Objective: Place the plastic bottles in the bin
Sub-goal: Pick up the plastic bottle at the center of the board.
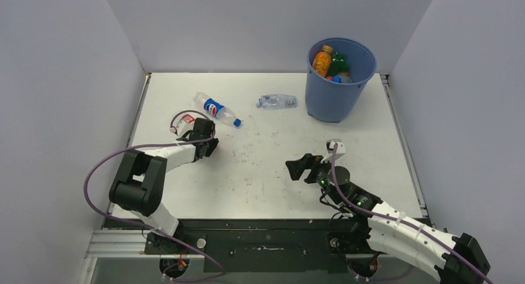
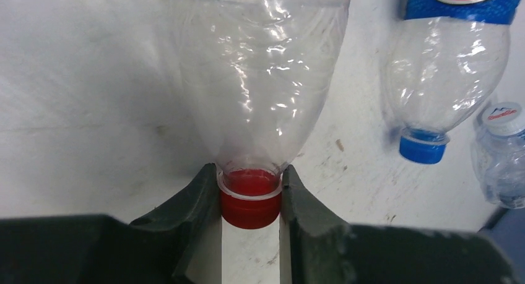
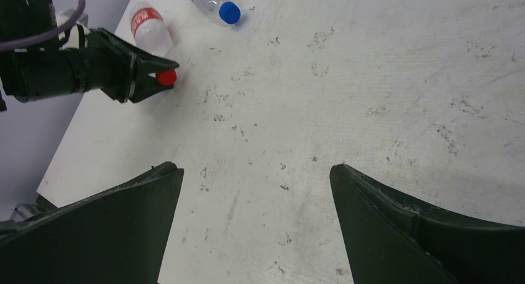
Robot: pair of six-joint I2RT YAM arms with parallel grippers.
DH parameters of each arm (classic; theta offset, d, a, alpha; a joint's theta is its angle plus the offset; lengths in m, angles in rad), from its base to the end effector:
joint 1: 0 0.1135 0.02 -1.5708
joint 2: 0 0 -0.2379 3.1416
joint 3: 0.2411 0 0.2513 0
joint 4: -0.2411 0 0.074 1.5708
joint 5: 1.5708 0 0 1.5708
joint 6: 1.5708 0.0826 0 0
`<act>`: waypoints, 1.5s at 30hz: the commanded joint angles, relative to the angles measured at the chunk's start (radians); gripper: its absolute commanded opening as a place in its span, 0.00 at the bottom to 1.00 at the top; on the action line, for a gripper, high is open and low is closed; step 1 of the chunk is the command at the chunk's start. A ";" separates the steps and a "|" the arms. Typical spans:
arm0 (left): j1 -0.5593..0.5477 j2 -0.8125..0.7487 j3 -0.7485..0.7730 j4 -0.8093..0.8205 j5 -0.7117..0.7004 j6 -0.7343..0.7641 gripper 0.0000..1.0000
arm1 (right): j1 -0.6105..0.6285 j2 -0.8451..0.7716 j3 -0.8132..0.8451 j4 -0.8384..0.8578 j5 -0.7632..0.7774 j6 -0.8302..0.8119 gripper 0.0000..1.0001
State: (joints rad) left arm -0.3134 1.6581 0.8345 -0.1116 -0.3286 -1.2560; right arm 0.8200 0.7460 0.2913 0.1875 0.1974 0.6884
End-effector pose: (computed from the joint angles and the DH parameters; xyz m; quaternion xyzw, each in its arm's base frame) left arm 0.3326 -0.0798 0.0898 -0.4710 0.8118 -0.1079 0.3279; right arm 0.1758 0.1647 0.1808 0.0076 0.7933 0.3562 0.4936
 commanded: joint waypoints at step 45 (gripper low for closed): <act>-0.337 -0.959 -0.248 0.303 0.892 1.107 0.00 | 0.058 -0.032 0.303 0.394 -0.336 -0.117 0.90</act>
State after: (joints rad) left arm -0.6411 0.6899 0.5629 0.1322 0.5518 -0.1555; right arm 0.8543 0.6537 0.5842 0.3817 -0.1490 0.5560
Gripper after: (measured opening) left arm 0.339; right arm 0.897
